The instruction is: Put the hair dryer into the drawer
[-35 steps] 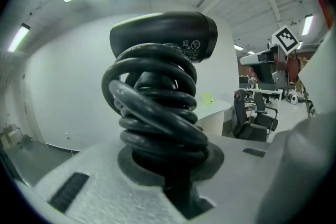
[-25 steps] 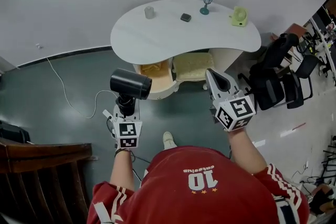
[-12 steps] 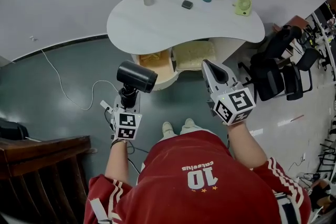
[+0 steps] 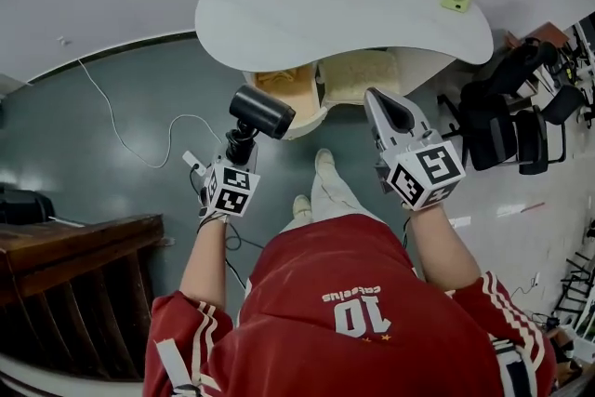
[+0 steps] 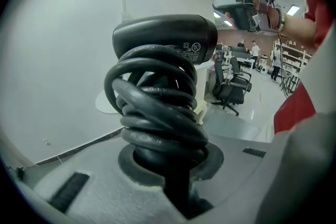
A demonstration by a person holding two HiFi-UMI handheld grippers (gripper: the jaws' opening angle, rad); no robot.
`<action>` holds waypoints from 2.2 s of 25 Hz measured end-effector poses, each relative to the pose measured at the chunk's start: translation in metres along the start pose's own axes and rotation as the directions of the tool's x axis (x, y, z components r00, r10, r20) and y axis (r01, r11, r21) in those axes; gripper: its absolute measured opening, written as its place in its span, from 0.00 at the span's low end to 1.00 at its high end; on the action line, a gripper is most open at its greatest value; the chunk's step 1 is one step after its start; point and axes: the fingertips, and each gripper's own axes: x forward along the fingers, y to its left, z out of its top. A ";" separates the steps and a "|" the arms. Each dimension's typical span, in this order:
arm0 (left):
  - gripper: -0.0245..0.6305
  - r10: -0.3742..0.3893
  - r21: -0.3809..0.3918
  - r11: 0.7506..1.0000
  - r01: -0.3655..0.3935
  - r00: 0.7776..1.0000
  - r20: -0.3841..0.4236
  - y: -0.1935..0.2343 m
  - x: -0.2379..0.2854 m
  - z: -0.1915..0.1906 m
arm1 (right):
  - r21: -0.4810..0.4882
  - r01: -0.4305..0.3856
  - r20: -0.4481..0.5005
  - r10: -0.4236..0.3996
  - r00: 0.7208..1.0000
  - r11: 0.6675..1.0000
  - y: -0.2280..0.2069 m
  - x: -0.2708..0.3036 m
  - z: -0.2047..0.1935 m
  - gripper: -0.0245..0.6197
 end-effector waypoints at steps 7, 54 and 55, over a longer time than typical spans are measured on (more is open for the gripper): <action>0.15 -0.003 0.022 1.000 0.005 0.994 -0.108 0.008 0.045 -0.015 | 0.046 -0.042 -0.023 0.043 0.999 0.998 -0.018 0.034 -0.015 0.05; 0.16 -0.066 0.339 0.837 0.429 0.695 -0.716 0.056 0.209 -0.073 | 0.089 -0.062 -0.124 0.073 0.990 0.994 -0.107 0.105 -0.041 0.05; 0.16 -0.059 0.345 0.834 0.431 0.691 -0.721 0.058 0.212 -0.074 | 0.082 -0.062 -0.127 0.072 0.989 0.995 -0.108 0.106 -0.042 0.05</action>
